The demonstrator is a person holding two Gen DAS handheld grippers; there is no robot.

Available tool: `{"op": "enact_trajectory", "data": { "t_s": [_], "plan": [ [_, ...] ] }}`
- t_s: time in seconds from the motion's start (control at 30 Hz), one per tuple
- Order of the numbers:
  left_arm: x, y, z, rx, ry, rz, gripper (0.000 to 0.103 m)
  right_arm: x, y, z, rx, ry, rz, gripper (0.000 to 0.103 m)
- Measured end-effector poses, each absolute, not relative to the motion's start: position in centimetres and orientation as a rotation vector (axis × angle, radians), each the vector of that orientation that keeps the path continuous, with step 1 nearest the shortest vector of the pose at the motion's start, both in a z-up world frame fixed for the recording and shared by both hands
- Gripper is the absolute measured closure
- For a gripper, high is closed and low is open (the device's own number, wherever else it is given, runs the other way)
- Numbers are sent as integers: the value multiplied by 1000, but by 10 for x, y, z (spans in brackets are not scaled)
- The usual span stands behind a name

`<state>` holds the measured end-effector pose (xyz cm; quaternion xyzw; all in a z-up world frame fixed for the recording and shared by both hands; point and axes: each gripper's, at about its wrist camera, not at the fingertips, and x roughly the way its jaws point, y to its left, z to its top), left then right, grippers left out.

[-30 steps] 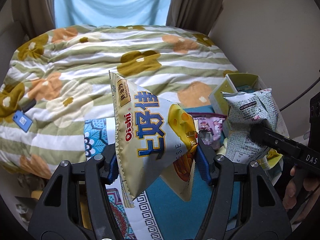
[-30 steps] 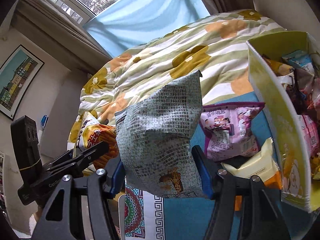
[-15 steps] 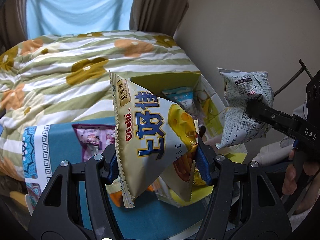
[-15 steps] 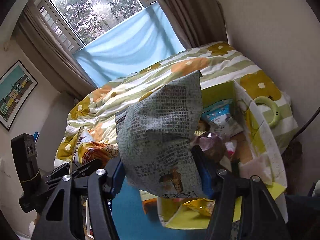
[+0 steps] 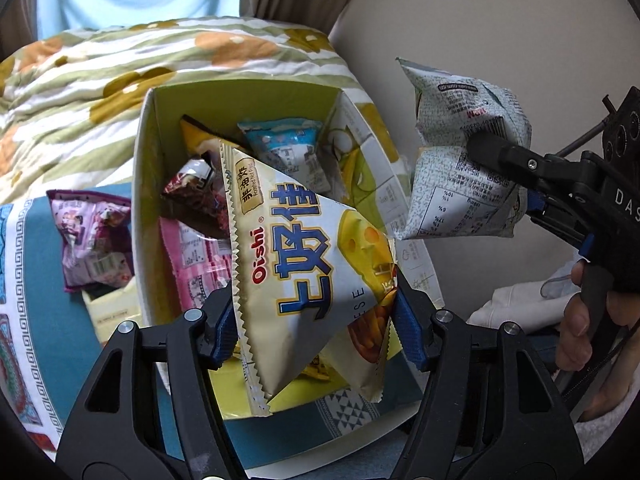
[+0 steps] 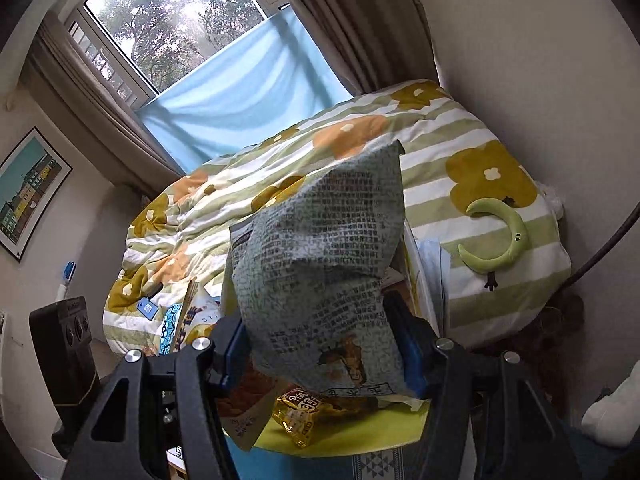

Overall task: Organize snacks
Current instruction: 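Carry both bags into the cardboard box and open both grippers, then move both tools back toward the last two snacks on the table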

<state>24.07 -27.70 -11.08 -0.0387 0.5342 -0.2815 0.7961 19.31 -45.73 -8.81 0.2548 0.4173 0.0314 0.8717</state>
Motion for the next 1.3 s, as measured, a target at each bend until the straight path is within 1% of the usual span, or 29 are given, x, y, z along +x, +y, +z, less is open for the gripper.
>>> {"op": "enact_trajectory", "data": {
  "t_s": [0.03,0.1,0.3,0.5,0.63,0.87,0.9,0.97,1.0,1.03,1.3],
  "plan": [
    [239,-277,-115,-94,1154,-585,23,193,-460,-89,537,872,66,45],
    [240,-275,-121,-97,1160,-541,3,194,-465,-92,545,872,68,45],
    [244,-258,-124,-87,1158,-467,3,197,-468,-99,550,880,79,45],
    [248,-239,-120,-59,1147,-434,3,205,-457,-99,421,898,53,45],
    [251,-229,-115,-41,1127,-415,3,222,-450,-113,318,949,30,45],
    [253,-214,-118,-41,1128,-377,3,251,-438,-143,259,1006,25,44],
    [252,-213,-119,-41,1128,-374,3,254,-437,-145,254,1002,24,43],
    [250,-209,-120,-45,1127,-369,3,255,-434,-147,250,987,29,24],
    [249,-207,-120,-49,1126,-366,3,254,-433,-147,250,977,30,9],
    [248,-205,-121,-55,1124,-362,3,251,-431,-146,249,962,31,7],
    [232,-189,-109,-59,1082,-335,3,227,-422,-141,263,913,51,6]
  ]
}}
